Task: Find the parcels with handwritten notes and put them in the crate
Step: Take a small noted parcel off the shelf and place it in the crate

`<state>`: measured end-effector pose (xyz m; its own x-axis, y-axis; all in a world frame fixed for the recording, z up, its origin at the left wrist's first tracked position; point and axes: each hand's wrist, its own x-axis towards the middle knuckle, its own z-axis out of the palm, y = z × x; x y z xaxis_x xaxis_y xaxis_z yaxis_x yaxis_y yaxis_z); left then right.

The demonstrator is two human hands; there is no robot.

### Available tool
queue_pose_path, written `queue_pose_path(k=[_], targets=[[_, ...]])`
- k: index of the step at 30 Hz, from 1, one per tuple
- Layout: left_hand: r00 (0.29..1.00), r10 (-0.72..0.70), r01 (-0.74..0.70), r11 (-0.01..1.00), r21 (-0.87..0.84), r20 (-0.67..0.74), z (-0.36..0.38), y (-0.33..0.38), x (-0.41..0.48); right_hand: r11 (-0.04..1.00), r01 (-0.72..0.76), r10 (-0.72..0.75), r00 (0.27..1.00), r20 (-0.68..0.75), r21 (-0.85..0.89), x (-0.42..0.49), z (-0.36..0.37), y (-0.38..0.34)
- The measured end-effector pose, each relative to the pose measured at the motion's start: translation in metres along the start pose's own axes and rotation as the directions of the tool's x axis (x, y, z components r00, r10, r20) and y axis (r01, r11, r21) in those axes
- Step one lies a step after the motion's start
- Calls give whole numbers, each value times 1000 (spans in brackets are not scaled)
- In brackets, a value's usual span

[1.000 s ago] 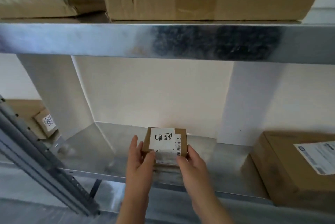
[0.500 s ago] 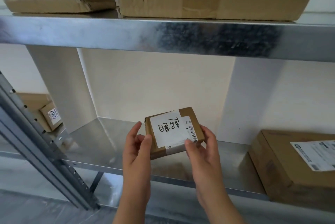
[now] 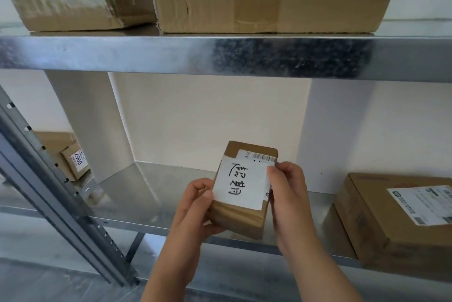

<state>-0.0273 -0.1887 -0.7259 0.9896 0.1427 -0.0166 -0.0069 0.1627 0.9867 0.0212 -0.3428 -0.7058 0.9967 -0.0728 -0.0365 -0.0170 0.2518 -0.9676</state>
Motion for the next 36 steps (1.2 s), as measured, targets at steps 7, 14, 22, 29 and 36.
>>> queue_pose_path(k=[7, 14, 22, 29, 36], targets=[[997, -45, 49, 996, -71, 60, -1, 9, 1, 984, -69, 114, 949, 293, -162, 5, -5, -22], [974, 89, -148, 947, -285, -209, 4, 13, 2, 998, -24, 42, 946, 321, -59, -7, -6, -12], [933, 134, -190, 972, -140, -333, 5, 8, -9, 996, 86, -88, 987, 134, 23, -23, 5, -5], [943, 262, -271, 962, -17, -207, 3, 19, -7, 995, 95, -92, 988, 122, -22, -18, 8, -14], [934, 139, -156, 987, -26, -328, -1, 41, -23, 996, -2, 18, 983, 183, -89, -26, 32, -25]])
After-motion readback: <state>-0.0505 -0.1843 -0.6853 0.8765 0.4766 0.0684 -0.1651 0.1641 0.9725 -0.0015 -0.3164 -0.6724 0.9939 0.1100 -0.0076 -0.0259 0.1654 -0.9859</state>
